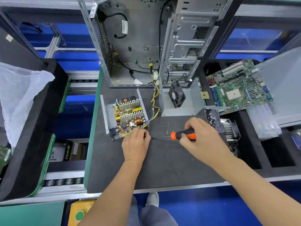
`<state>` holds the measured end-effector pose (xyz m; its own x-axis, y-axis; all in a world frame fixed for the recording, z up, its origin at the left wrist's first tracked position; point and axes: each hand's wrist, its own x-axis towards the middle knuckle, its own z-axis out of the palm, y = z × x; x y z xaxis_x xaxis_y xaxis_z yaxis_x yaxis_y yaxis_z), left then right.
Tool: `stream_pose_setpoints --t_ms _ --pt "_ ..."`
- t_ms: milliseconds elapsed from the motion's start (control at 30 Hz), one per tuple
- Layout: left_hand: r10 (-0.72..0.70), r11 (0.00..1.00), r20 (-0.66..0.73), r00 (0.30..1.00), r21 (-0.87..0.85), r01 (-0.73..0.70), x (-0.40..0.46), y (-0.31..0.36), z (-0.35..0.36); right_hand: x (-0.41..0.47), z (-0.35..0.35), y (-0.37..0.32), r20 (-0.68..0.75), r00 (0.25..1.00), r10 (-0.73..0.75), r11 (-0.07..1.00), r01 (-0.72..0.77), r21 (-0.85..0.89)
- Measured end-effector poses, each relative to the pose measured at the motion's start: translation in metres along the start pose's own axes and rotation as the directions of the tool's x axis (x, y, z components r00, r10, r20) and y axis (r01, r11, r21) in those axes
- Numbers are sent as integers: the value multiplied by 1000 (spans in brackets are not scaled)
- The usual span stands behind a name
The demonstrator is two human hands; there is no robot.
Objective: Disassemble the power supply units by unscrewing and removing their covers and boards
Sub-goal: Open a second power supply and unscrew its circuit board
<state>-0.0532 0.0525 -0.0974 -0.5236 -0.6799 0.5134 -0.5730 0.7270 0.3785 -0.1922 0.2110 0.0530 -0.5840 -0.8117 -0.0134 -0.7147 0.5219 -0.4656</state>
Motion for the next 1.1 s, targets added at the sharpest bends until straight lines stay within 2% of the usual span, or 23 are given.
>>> stream_pose_setpoints --t_ms 433,533,767,933,1000,1100 --pt "-44 997 56 997 -67 48 -7 -5 -6 -5 5 7 -31 999 24 999 -22 50" --pt "-43 994 132 990 -94 55 -5 -8 -12 -4 8 11 -35 998 51 995 -48 85" --pt "-117 970 300 947 -169 174 -4 -10 -26 -8 13 19 -6 986 165 966 -161 201" --pt "-158 955 406 900 -167 243 -6 -10 -35 -13 18 24 40 948 316 873 -307 379" --pt "-180 946 450 875 -164 279 -7 -7 -39 -16 20 28 12 929 370 820 -332 466" --pt "-137 951 434 891 -194 241 -9 2 -44 -25 22 37 -29 880 475 716 -366 594"
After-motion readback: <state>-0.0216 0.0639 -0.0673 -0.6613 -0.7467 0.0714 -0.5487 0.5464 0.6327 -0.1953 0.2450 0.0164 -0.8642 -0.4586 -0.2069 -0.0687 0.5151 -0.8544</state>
